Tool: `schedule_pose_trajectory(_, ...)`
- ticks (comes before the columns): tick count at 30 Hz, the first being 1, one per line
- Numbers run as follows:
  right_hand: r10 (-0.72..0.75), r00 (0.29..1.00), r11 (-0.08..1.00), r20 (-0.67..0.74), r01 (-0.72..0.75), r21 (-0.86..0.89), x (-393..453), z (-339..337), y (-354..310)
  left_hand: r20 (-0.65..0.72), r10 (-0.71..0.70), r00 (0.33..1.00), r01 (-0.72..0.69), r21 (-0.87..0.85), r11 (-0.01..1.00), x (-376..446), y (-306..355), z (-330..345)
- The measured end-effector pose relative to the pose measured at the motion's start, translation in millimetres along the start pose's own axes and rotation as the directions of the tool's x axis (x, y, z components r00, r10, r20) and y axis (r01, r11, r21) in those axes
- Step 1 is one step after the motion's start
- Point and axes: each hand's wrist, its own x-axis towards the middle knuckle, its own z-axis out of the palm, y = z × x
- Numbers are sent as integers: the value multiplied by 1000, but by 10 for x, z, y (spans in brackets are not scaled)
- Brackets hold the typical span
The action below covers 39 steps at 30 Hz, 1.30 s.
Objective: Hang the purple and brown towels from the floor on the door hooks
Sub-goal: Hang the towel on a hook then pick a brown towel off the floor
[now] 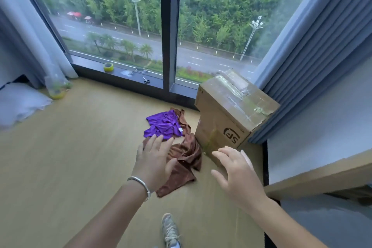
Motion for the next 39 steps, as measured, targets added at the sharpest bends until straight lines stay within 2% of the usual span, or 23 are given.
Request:
schedule_pose_trajectory(7,-49,948,998,315,62,-30,746,1041,313,177,-110,978,121,-51,991,406,-529,985)
schedule_pose_trajectory(12,-60,885,996,463,81,-24,1154,1951,639,299,-125,946,158,-87,984,570,-804,1874)
schedule_pose_trajectory(15,-95,846,994,525,113,-3,1410,2668,888,284,-147,948,202,-175,964,697,-975,2460)
schedule_pose_trajectory(19,-162,767,982,620,188,24,1648,3783,1273,223,-213,951,254,-173,951,847,-1189,3505)
schedule_pose_trajectory(22,-175,726,980,665,196,43,1706,4624,1601,314,-240,919,322,-241,916,950,-1328,4429)
schedule_pose_trajectory(25,-186,704,977,686,207,52,1721,5422,1916,428,-267,863,384,-212,899,1037,-1475,5341)
schedule_pose_trajectory(29,-216,681,968,700,244,62,1761,6410,2251,479,-276,833,408,-196,892,1191,-1696,6409)
schedule_pose_trajectory(31,-203,691,976,694,200,87,1809,6850,2330,473,-372,799,514,-216,830,1283,-1864,6846)
schedule_pose_trajectory(33,-167,716,986,678,108,129,1886,7255,2340,437,-524,731,664,-279,694,1428,-2062,7177)
schedule_pose_trajectory(35,-161,749,984,643,71,164,2003,7611,2299,382,-631,675,737,-392,551,1649,-2288,7423)
schedule_pose_trajectory(37,-176,779,980,602,82,181,2141,7901,2228,372,-659,654,742,-487,461,1896,-2516,7591)
schedule_pose_trajectory(39,-195,796,977,573,104,187,2263,8108,2154,411,-634,655,744,-496,448,2093,-2706,7720)
